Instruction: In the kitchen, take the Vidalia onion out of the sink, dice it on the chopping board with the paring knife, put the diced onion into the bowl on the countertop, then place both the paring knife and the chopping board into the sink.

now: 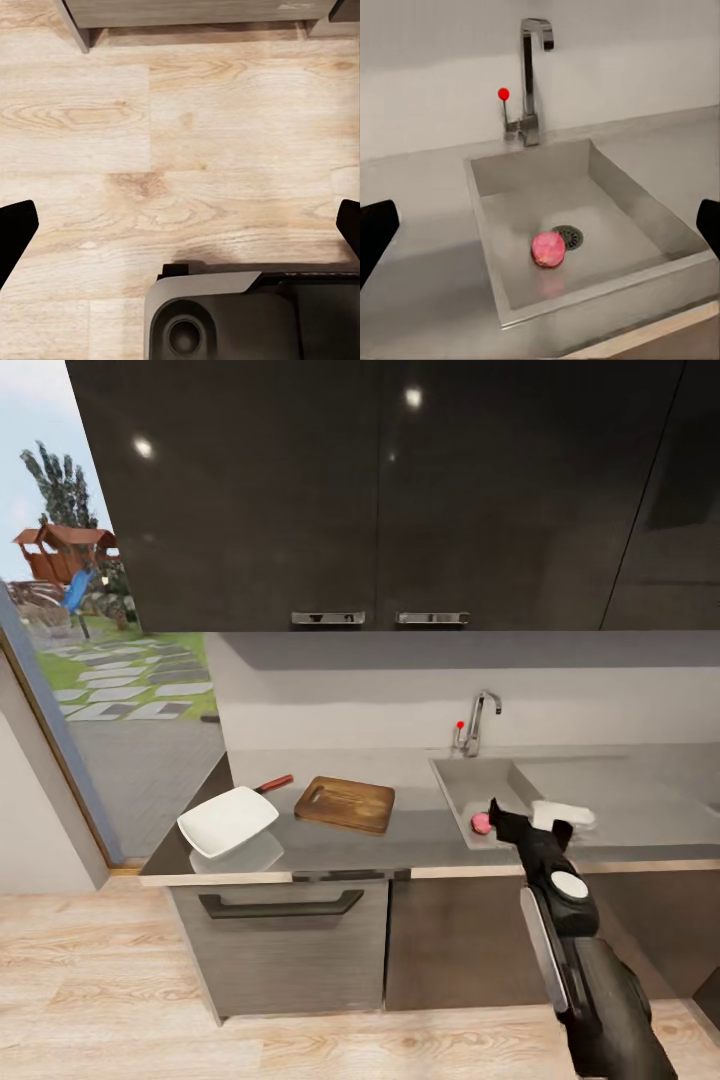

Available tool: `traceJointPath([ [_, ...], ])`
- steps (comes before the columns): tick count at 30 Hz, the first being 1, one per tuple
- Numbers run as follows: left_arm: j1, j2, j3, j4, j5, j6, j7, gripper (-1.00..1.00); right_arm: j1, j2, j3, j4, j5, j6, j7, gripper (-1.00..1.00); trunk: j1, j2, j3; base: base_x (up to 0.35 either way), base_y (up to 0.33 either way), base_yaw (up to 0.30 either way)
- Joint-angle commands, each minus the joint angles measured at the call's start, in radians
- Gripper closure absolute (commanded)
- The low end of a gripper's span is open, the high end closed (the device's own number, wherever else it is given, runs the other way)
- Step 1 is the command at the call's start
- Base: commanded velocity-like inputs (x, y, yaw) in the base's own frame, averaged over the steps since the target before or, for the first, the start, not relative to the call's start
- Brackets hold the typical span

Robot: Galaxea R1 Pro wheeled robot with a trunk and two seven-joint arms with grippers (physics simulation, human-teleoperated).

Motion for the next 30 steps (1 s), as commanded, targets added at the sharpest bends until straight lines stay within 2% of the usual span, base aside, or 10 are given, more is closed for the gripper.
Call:
traceJointPath([
  [1,0.000,0.000,0.000,-0.001,-0.001,-0.001,0.000,-1.00,-0.041,0.003,0.011,0.013,0.000,0.036,-0.005,-1.00,0.001,-0.002,-0.002,0.000,0.000,0.000],
  [2,0.000,0.000,0.000,-0.002,-0.002,-0.001,0.000,-1.00,-0.102,0.010,0.028,0.050,0.000,0.065,-0.009,-1.00,0.001,-0.002,-0.002,0.000,0.000,0.000],
  [4,0.000,0.000,0.000,-0.002,-0.002,-0.001,0.000,-1.00,-0.146,0.016,0.039,0.087,0.000,0.077,-0.013,-1.00,0.001,-0.002,-0.002,0.000,0.000,0.000],
  [9,0.000,-0.001,-0.001,-0.003,-0.002,-0.001,0.000,-1.00,-0.392,0.058,0.061,0.408,0.000,0.093,-0.025,-1.00,0.001,-0.002,-0.002,0.000,0.000,0.000],
  [10,0.000,-0.001,-0.002,-0.003,-0.002,-0.001,0.000,-1.00,-0.477,0.067,0.062,0.534,0.001,0.093,-0.026,-1.00,0.001,-0.002,-0.002,0.000,0.000,0.000],
  [16,0.000,-0.003,-0.003,-0.003,-0.002,-0.001,0.000,-1.00,-0.715,0.095,0.064,0.852,0.002,0.091,-0.027,-1.00,0.001,-0.002,-0.002,0.000,0.000,0.000],
  [22,0.000,-0.004,-0.003,-0.003,-0.002,-0.001,0.000,-1.00,-0.772,0.123,0.091,0.926,0.000,0.089,-0.008,-1.00,0.001,-0.002,-0.002,0.000,0.000,0.000],
  [26,0.000,-0.003,-0.001,-0.003,-0.002,-0.002,0.000,-1.00,-0.776,0.121,0.105,0.981,0.000,0.081,0.087,-1.00,0.001,-0.002,-0.002,0.000,0.000,0.000],
  [28,0.000,0.001,0.003,-0.005,-0.002,-0.002,0.001,-1.00,-0.777,0.117,0.107,1.070,0.006,-0.009,0.201,-1.00,0.001,-0.002,-0.002,0.000,0.000,0.000],
  [30,0.000,0.004,0.004,-0.005,-0.002,-0.003,0.001,-1.00,-0.777,0.116,0.108,1.133,0.018,-0.090,0.240,-1.00,0.001,-0.002,-0.002,0.000,0.000,0.000],
])
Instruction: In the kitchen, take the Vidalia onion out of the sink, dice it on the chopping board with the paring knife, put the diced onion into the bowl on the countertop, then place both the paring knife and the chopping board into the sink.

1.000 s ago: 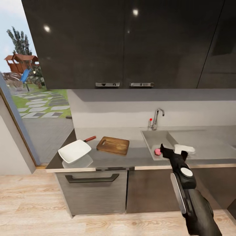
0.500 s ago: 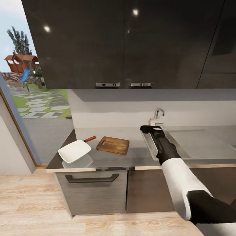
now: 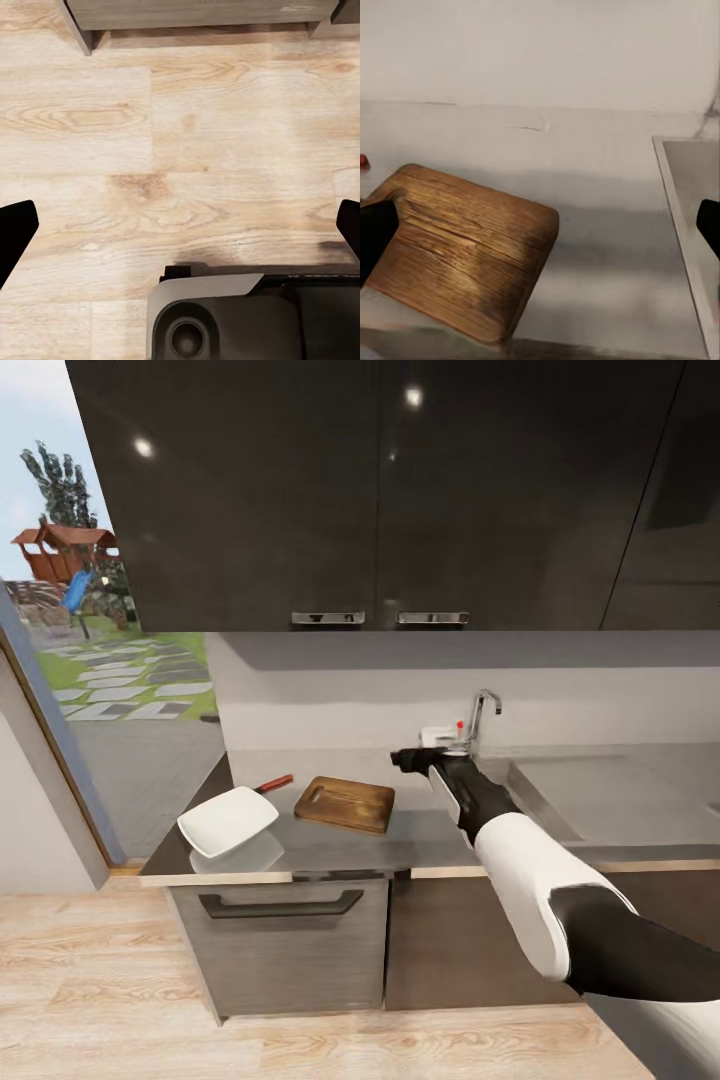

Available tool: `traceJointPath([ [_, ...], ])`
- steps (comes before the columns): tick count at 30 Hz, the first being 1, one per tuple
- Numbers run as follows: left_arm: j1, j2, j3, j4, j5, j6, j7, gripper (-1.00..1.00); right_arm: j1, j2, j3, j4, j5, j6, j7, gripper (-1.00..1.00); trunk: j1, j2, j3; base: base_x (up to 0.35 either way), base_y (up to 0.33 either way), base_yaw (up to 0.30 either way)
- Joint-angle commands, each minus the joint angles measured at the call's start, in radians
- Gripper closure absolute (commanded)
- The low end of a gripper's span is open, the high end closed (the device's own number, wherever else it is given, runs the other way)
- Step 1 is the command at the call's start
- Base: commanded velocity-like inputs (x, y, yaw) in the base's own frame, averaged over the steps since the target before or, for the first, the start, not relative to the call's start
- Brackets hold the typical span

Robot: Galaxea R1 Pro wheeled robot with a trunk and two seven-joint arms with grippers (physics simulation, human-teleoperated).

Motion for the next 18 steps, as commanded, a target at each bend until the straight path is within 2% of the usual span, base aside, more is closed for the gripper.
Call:
traceJointPath([
  [1,0.000,0.005,0.001,-0.002,0.000,-0.002,0.000,-1.00,-0.001,-0.002,0.003,0.076,0.016,-0.064,0.020,-1.00,0.001,-0.002,-0.002,0.000,0.000,0.024],
  [4,0.000,0.008,0.001,-0.004,0.000,-0.002,0.000,-1.00,-0.001,-0.003,0.004,0.168,0.022,-0.110,0.028,-1.00,0.001,-0.002,-0.003,0.002,0.000,0.140],
  [7,0.000,0.009,0.002,-0.005,0.000,-0.002,0.000,-1.00,-0.001,-0.003,0.004,0.214,0.023,-0.141,0.029,-1.00,0.001,-0.002,-0.005,0.086,-0.056,0.251],
  [18,0.000,0.015,0.003,-0.005,0.000,-0.002,0.000,-1.00,-0.001,-0.002,0.005,0.240,0.022,-0.170,0.027,-1.00,0.001,-0.002,-0.014,0.231,-0.176,0.258],
])
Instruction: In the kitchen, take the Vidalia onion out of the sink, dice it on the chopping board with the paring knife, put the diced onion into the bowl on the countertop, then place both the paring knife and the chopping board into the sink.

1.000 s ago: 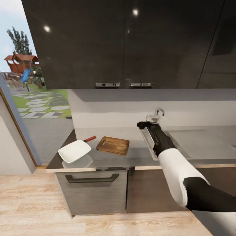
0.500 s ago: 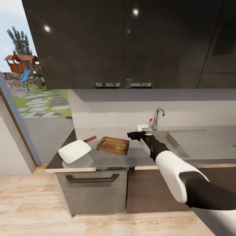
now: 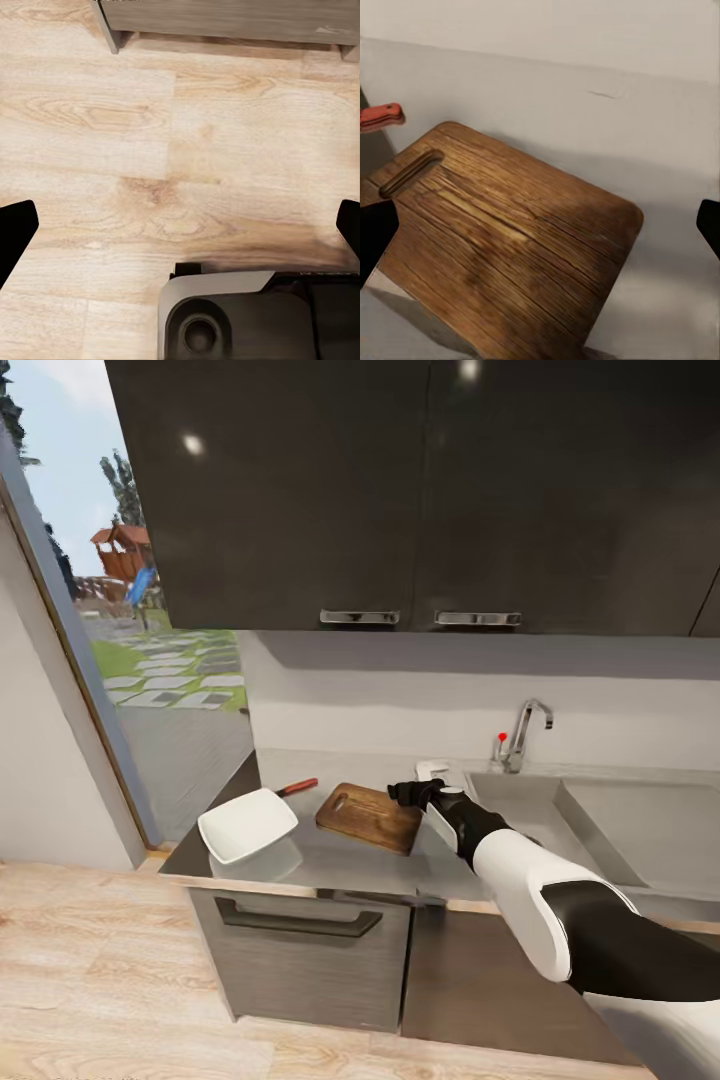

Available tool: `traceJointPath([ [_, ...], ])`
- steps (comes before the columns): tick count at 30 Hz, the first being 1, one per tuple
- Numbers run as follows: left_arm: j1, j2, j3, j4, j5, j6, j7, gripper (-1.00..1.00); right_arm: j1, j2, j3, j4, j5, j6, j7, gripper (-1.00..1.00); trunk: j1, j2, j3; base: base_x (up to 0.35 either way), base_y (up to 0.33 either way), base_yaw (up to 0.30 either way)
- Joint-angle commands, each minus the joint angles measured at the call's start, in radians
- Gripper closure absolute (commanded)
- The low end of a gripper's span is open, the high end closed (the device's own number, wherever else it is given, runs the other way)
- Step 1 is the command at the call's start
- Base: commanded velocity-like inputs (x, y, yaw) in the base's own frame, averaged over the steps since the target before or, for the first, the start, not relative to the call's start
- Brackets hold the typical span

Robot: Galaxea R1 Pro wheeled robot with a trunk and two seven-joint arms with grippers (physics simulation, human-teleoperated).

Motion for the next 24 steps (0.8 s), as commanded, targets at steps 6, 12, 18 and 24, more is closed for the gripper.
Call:
traceJointPath([
  [6,0.000,0.000,0.001,-0.001,0.000,-0.002,0.000,-1.00,0.000,-0.001,0.004,-0.002,0.003,0.007,0.001,-1.00,0.001,-0.002,-0.008,0.258,-0.195,0.250],
  [12,0.000,0.000,0.001,-0.001,0.000,-0.002,0.000,-1.00,0.000,0.000,0.004,0.000,0.003,0.007,0.001,-1.00,0.001,-0.002,-0.013,0.258,-0.195,0.250],
  [18,0.000,-0.001,0.001,-0.001,0.000,-0.002,0.000,-1.00,0.000,0.000,0.004,0.000,0.003,0.007,0.001,-1.00,0.001,-0.002,-0.019,0.193,-0.195,0.250],
  [24,0.000,-0.001,0.001,-0.001,0.000,-0.002,0.000,-1.00,0.000,-0.001,0.004,0.003,0.003,0.008,0.002,-1.00,0.001,-0.002,-0.025,0.018,-0.081,0.250],
])
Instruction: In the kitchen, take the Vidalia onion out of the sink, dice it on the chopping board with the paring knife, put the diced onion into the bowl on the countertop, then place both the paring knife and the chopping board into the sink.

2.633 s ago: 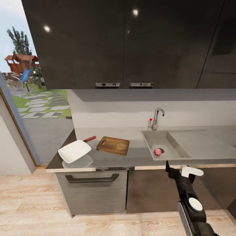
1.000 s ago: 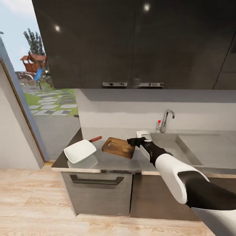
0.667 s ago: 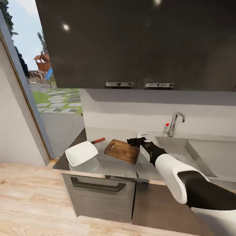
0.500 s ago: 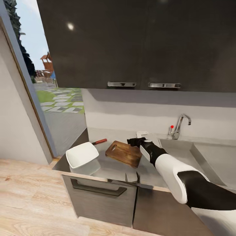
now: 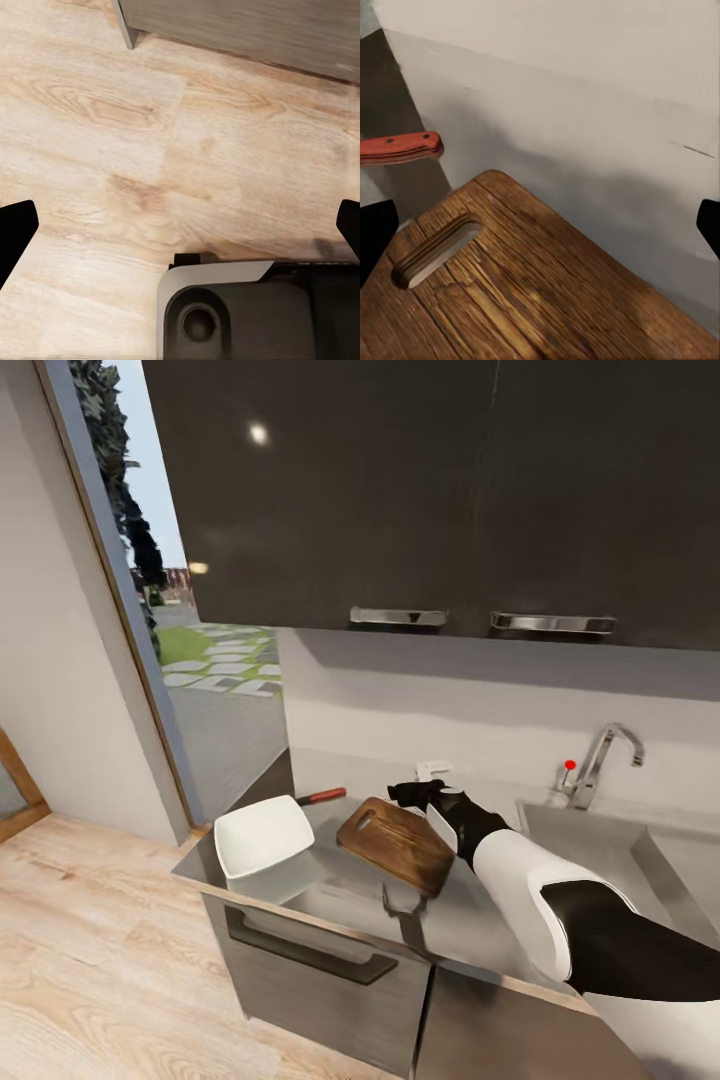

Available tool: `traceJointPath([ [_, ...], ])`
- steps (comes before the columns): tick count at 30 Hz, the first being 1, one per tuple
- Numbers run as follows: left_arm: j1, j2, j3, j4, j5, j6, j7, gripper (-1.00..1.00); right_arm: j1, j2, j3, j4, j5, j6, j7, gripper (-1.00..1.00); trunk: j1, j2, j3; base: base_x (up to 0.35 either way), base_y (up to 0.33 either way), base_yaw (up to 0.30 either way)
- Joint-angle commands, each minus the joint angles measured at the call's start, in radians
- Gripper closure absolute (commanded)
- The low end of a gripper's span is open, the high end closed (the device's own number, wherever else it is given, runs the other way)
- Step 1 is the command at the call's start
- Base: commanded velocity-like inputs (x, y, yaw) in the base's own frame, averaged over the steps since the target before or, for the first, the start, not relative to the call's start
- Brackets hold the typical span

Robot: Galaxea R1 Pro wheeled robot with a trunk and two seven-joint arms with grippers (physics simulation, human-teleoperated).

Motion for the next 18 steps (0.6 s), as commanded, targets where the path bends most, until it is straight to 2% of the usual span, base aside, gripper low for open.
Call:
traceJointPath([
  [1,0.000,0.000,0.001,-0.001,0.000,-0.002,0.000,-1.00,-0.001,0.000,0.004,-0.002,0.003,0.006,0.002,-1.00,0.001,-0.002,-0.003,0.004,-0.019,0.250],
  [9,0.000,0.000,0.001,-0.001,0.000,-0.002,0.000,-1.00,-0.001,-0.010,0.003,0.010,0.005,0.004,0.009,-1.00,0.001,-0.002,-0.005,0.001,-0.004,0.060],
  [12,0.001,0.000,0.001,0.000,0.001,-0.002,0.000,-1.00,-0.001,-0.018,0.010,0.010,0.040,0.011,0.031,-1.00,0.001,-0.002,-0.005,0.000,0.000,0.004],
  [14,0.001,0.000,0.001,0.000,0.001,-0.002,0.000,-1.00,-0.001,-0.029,0.016,0.004,0.078,0.027,0.052,-1.00,0.001,-0.002,-0.005,0.000,0.000,0.002],
  [16,0.001,0.000,0.000,0.001,0.002,-0.002,0.000,-1.00,-0.001,-0.050,0.018,-0.024,0.137,0.087,0.085,-1.00,0.001,-0.002,-0.005,0.000,0.000,0.000],
  [17,0.001,0.000,0.000,0.001,0.002,-0.002,0.000,-1.00,-0.002,-0.054,0.018,-0.040,0.151,0.110,0.092,-1.00,0.001,-0.002,-0.005,0.000,0.000,0.000],
  [18,0.000,-0.001,-0.001,0.001,0.002,-0.002,0.000,-1.00,-0.002,-0.060,0.019,-0.082,0.176,0.165,0.105,-1.00,0.001,-0.002,-0.005,0.000,0.000,0.000],
])
